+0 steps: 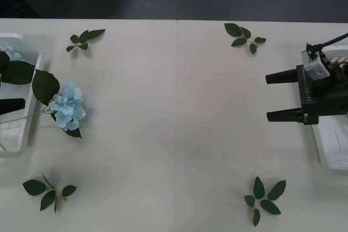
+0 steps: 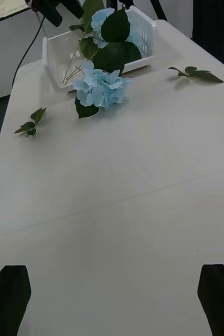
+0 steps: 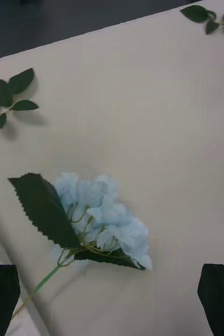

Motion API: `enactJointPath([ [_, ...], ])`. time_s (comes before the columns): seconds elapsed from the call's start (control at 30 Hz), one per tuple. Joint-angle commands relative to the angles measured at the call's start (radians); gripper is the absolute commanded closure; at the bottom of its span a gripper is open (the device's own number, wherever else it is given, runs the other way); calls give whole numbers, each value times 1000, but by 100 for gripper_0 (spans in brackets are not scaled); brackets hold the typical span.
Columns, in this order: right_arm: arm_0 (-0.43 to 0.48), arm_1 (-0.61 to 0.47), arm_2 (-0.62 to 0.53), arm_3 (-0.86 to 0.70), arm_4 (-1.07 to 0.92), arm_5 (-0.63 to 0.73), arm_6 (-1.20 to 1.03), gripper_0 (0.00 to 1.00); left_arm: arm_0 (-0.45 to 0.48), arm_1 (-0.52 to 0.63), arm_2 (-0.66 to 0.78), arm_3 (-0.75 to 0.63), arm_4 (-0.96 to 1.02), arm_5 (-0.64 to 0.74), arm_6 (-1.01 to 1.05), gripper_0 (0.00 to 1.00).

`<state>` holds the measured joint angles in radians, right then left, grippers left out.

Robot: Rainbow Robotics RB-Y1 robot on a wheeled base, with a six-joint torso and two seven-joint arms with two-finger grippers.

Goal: Put the red flowers into the right box and the blue flowers into the left box

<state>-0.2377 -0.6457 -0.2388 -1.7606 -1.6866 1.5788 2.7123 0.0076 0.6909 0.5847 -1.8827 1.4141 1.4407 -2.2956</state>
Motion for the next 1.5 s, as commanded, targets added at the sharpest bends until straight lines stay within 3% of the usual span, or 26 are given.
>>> enactJointPath([
  [0.03, -12, -28, -10, -16, -5, 1, -7, 6, -78, 44, -23, -19, 40, 72, -173, 0],
  [0.47, -12, -28, -10, -16, -5, 1, -7, 6, -229, 38, -175, -16, 66, 164, -406, 0],
  [0.9, -12, -28, -10, -16, -5, 1, -7, 6, -275, -17, -230, 114, 131, 176, -410, 0],
  [1.5, -12, -28, -10, -16, -5, 1, -7, 6, -301, -25, -232, 117, 118, 175, -410, 0],
])
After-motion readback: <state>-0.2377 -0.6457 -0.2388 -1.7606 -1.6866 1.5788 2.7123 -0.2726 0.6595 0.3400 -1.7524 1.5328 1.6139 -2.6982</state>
